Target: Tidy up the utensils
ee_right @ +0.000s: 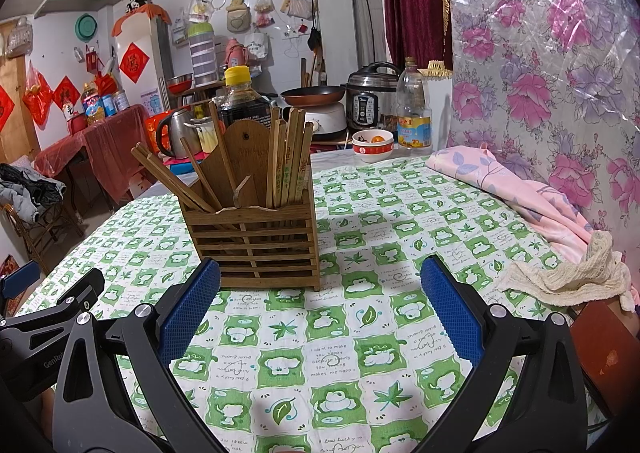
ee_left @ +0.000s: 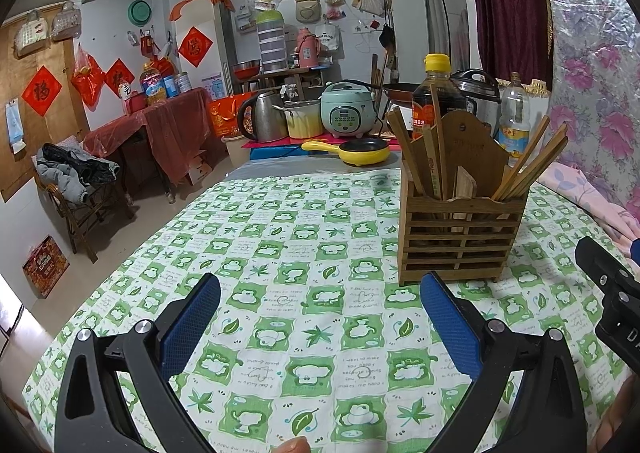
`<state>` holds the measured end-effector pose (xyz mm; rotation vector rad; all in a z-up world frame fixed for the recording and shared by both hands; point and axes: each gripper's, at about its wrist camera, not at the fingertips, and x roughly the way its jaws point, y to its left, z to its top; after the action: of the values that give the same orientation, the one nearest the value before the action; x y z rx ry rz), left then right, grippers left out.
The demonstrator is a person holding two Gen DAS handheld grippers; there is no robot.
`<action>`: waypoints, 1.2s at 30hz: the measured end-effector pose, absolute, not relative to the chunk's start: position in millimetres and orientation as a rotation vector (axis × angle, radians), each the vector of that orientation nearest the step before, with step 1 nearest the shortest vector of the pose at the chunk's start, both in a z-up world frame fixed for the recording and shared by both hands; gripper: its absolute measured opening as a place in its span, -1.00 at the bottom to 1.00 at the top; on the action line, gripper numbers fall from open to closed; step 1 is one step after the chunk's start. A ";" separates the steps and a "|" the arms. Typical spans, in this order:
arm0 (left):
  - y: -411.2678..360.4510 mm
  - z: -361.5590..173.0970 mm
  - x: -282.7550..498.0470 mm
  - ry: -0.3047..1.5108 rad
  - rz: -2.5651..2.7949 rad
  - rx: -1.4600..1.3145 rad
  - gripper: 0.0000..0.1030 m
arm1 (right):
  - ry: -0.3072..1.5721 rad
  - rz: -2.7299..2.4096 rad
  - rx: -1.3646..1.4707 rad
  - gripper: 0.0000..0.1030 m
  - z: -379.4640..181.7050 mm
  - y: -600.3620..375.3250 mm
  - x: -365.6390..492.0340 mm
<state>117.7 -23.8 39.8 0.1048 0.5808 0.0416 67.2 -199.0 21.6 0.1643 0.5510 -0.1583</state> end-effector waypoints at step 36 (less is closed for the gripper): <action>-24.7 39.7 112.9 0.588 0.006 0.097 0.91 | 0.549 -0.158 0.165 0.89 20.4 -199.5 68.0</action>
<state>112.9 -24.7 39.7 0.0970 0.5882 0.0060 68.0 -199.5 20.4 0.1651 0.5490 -0.1576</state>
